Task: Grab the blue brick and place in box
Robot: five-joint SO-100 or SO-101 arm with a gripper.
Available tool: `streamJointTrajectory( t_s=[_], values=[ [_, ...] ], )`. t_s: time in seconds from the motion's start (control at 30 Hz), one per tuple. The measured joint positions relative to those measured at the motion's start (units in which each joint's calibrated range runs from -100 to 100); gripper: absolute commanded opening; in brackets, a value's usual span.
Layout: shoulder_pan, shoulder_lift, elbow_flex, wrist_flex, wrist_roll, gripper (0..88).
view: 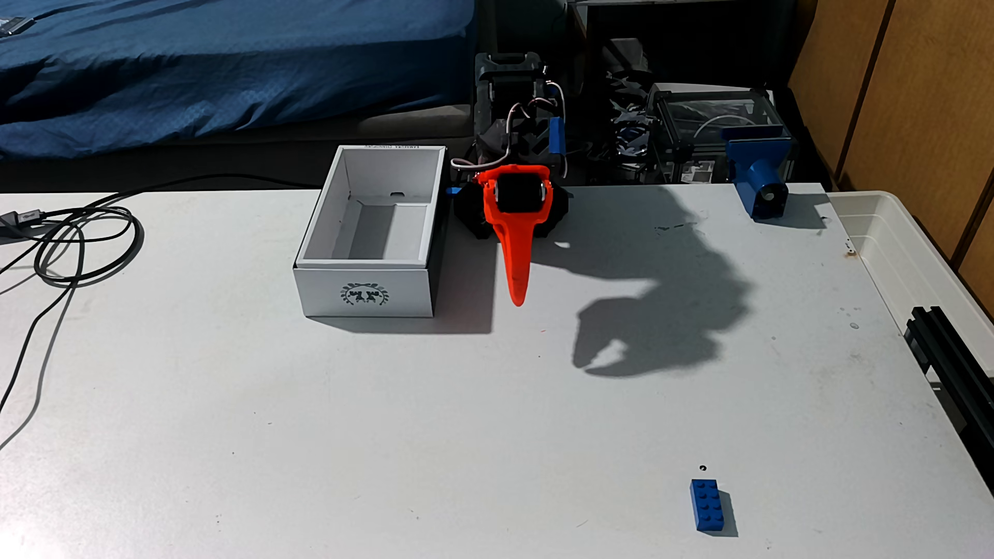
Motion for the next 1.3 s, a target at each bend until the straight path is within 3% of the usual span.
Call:
streamJointTrajectory(
  t_s=[0.5, 0.8, 1.3],
  values=[
    [0.22, 0.0, 0.0, 0.0, 0.0, 0.9],
    [6.86, 0.0, -0.8, 0.0, 0.0, 0.9],
    [8.71, 2.28, -22.98, 9.57, -1.21, 0.9]
  ],
)
